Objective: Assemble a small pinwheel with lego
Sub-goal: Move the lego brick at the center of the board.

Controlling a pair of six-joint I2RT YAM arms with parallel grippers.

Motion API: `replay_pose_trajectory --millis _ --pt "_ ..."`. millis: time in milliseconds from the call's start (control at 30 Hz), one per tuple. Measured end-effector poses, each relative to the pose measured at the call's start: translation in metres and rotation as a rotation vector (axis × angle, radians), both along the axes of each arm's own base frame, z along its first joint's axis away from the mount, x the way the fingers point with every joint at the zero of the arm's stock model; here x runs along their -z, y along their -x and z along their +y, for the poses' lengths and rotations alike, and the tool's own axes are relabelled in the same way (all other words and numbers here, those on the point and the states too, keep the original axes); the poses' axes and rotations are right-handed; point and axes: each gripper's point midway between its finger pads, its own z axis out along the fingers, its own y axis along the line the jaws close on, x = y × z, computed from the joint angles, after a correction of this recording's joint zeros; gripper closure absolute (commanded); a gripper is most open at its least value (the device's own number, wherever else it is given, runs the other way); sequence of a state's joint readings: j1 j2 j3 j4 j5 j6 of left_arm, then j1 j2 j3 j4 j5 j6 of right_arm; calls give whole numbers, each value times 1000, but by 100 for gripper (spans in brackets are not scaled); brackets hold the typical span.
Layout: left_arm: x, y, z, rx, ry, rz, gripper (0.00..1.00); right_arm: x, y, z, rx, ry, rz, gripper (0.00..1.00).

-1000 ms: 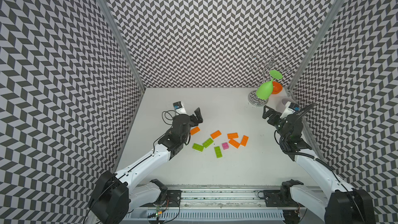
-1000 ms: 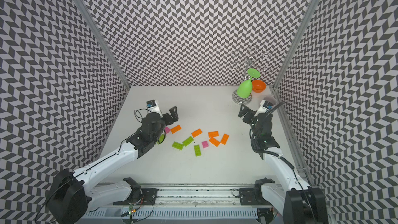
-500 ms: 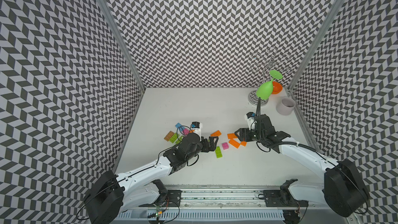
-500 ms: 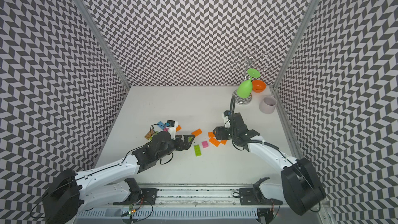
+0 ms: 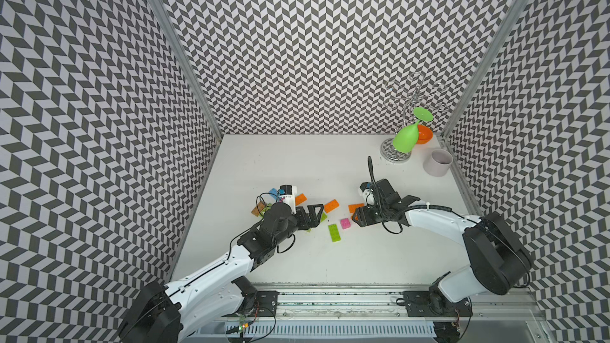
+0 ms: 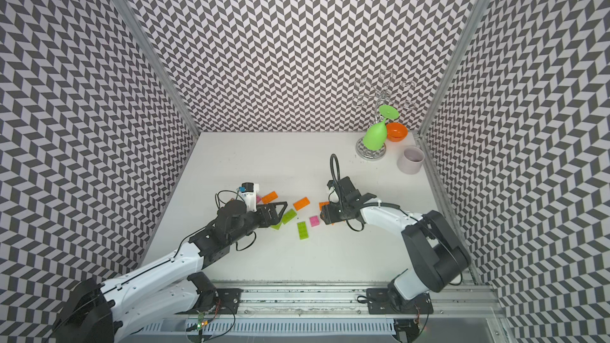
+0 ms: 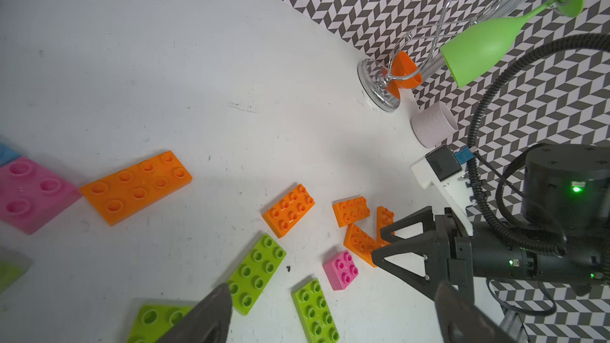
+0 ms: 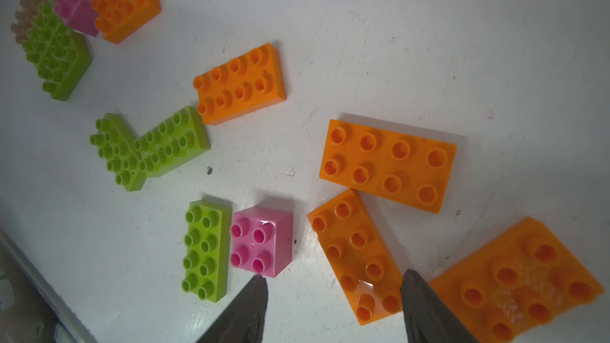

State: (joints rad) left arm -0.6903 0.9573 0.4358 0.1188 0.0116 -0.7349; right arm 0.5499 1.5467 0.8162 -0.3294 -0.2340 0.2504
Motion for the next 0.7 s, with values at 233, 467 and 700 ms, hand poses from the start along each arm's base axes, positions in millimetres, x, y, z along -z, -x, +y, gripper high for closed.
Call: replay_pose_trajectory --millis 233,467,700 --pt "0 2 -1 18 11 4 7 9 -6 1 0 34 5 36" --pt "4 4 -1 26 10 12 7 16 -9 1 -8 78 0 38" --pt "6 4 -2 30 12 15 8 22 -10 7 -24 133 -15 40"
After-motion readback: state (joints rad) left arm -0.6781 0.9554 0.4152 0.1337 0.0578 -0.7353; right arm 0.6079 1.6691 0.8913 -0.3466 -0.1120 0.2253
